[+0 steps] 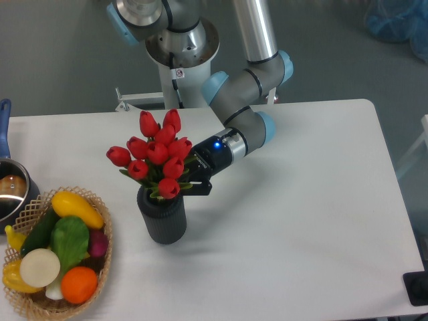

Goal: Insert the flowers into the vase
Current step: 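Push the bouquet further down into the vase, then adjust the bouquet upright inside the vase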

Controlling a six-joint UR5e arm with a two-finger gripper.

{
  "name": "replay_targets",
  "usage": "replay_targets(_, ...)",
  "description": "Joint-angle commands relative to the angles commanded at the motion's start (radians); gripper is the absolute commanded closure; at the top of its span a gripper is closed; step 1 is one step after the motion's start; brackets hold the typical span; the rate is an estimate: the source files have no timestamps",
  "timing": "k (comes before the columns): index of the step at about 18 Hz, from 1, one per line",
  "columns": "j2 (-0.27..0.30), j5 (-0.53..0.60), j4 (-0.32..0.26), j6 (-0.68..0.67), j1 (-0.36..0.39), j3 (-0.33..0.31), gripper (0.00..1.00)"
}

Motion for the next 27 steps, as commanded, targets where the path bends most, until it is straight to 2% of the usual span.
replay_targets(9, -0.011, 0.000, 0.002, 0.003, 0.000, 0.002, 0.73)
replay_targets(11, -0.011, 0.000, 0.002, 0.003, 0.002, 0.003, 0.69)
replay_targets(22, -0.011, 0.002, 0.000, 0.022, 0.002, 0.003, 0.63)
replay_targets(27, -0.006, 0.041, 0.000, 0.022, 0.012, 0.003, 0.60)
